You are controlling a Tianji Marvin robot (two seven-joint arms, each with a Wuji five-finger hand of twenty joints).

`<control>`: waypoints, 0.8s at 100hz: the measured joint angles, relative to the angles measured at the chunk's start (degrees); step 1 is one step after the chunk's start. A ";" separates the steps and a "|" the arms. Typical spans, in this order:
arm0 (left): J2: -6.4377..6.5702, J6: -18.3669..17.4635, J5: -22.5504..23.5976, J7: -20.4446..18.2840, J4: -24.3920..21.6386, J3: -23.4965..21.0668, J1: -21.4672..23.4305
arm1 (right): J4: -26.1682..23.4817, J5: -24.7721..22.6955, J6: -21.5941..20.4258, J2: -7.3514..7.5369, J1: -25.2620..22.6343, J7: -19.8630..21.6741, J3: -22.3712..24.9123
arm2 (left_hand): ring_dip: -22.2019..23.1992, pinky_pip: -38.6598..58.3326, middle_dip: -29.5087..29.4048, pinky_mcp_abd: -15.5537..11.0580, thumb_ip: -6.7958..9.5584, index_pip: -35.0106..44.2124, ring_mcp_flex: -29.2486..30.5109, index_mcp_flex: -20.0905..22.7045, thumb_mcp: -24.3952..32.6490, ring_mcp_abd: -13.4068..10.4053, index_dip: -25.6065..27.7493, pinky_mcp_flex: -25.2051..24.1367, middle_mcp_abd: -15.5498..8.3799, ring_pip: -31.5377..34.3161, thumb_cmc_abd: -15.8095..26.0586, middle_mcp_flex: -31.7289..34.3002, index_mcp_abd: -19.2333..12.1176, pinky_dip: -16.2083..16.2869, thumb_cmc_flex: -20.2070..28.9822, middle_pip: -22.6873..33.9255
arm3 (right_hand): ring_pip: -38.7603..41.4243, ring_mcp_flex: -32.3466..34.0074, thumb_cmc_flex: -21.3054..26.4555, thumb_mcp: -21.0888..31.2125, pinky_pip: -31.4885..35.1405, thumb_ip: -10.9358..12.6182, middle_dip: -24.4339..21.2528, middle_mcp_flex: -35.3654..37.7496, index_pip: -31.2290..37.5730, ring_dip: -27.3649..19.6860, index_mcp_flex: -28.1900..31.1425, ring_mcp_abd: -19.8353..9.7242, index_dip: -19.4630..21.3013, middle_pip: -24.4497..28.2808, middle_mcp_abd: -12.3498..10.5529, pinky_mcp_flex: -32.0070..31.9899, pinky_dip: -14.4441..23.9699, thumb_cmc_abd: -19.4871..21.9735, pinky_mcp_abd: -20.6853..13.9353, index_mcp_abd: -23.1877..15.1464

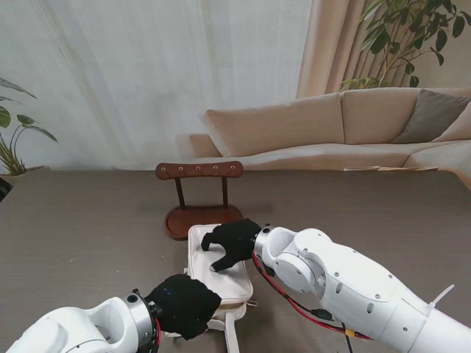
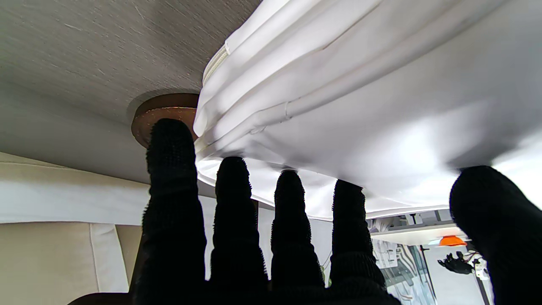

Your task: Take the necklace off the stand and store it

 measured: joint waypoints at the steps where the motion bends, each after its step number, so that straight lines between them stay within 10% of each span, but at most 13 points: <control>1: 0.00 0.10 0.00 0.00 0.00 0.08 0.00 | 0.00 0.01 0.01 0.00 0.01 0.00 -0.01 | 0.00 0.00 0.00 0.00 0.00 0.00 0.00 0.00 0.00 0.00 0.00 0.00 0.01 0.00 0.00 0.00 0.01 0.00 0.00 0.00 | 0.00 0.00 0.00 0.00 0.00 0.00 0.00 0.00 0.01 0.00 0.00 0.00 0.02 0.00 0.00 0.00 0.00 0.00 0.00 0.00; 49: 0.62 7.51 -3.62 -2.97 -0.47 3.67 0.62 | 0.18 0.34 0.63 -0.05 0.57 -0.09 -0.97 | 0.01 0.00 -0.09 -0.04 0.00 0.01 -0.02 0.00 -0.21 -0.03 -0.16 0.00 -0.11 0.02 0.02 -0.02 -0.14 0.00 0.01 0.01 | 0.00 0.00 -0.05 -0.44 0.00 0.00 0.04 0.00 0.08 0.04 0.00 0.00 0.16 0.02 0.00 0.00 0.00 0.72 0.00 0.62; 80: -0.85 0.58 -4.62 9.45 -0.19 -1.28 7.68 | 0.29 0.94 0.88 -0.16 0.35 -0.11 -0.58 | 0.01 0.00 -0.14 -0.05 0.01 0.01 -0.02 0.00 -0.32 -0.03 -0.33 0.00 -0.26 0.02 0.02 0.01 -0.50 0.00 0.01 0.16 | 0.00 -0.01 -0.07 -0.45 0.00 0.00 0.07 0.00 0.29 0.06 0.00 0.02 0.22 0.05 0.00 0.00 0.00 0.74 0.00 0.62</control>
